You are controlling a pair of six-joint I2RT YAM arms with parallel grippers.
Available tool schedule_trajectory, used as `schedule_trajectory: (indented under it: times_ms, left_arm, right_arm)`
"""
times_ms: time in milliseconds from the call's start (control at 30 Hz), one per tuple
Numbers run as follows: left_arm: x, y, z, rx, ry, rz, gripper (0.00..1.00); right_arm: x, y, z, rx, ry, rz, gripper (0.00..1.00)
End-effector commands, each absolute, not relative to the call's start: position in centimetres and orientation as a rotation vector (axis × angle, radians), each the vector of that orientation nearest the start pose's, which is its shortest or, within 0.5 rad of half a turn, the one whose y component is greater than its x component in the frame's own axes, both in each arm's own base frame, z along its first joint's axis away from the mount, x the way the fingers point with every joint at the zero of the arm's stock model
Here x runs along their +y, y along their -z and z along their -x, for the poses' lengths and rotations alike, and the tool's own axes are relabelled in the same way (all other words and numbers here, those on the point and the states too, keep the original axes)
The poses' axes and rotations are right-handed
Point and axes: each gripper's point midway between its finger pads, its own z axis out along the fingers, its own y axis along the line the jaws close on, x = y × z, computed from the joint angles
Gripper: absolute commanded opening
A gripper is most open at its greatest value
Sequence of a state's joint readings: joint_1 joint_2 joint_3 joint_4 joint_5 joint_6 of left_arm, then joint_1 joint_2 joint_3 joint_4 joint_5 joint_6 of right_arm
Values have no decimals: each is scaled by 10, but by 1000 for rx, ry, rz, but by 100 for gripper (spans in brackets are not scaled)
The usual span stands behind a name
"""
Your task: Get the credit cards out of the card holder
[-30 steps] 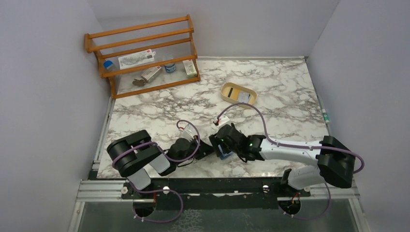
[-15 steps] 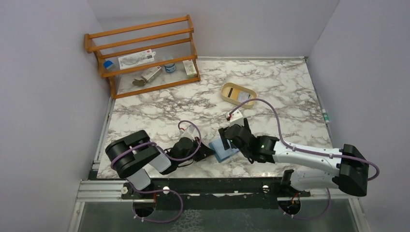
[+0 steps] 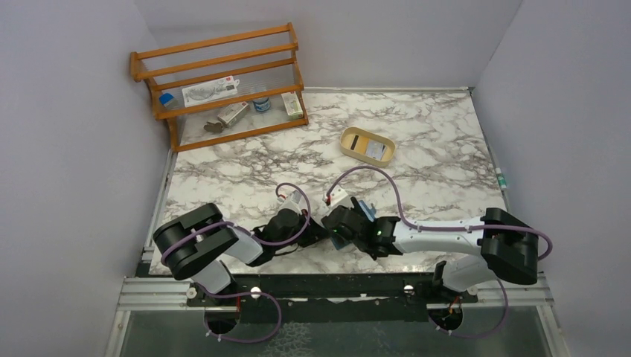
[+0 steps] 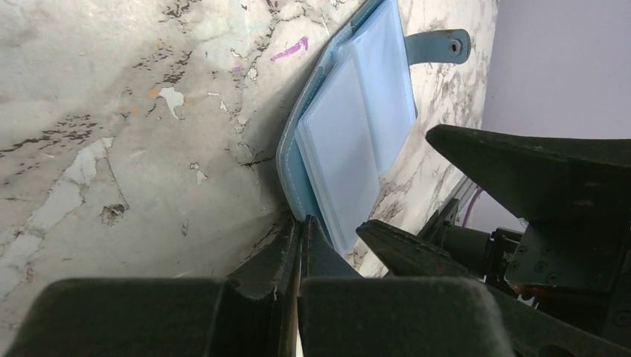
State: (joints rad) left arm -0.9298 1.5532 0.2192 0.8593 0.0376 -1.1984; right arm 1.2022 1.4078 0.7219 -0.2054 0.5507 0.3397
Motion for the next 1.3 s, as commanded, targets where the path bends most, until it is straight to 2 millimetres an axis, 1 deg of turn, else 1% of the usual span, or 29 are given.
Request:
schedule_trajectory:
  times_ms: [0,100,300,533,667,933,1067,1267]
  left_arm:
    - [-304,-30,-170,2318,1249,250,0]
    - [-303,-30,-169,2320,1249,252,0]
    - [-299,-30,-168,2319,1244,257,0]
    - [-296,-31,-166,2318,1238,261,0]
    - [-294,-32,-166,2313,1237,266,0]
    - [-290,-31,-163,2318,1228,269,0]
    - [-288,-32,-163,2314,1225,264,0]
    - [-284,-35,-161,2313,1212,246,0]
  right_arm:
    - [284,-53,-189,2177,-162,732,66]
    - [286,-42,-188,2193,-158,751,63]
    - [284,-33,-188,2209,-148,734,59]
    - [269,-19,-192,2248,-92,717,57]
    - [257,-8,-195,2275,-63,699,57]
    - [250,-11,-205,2293,-42,633,57]
    - [244,-8,-210,2322,-13,594,58]
    - [232,-5,-220,2357,66,515,64]
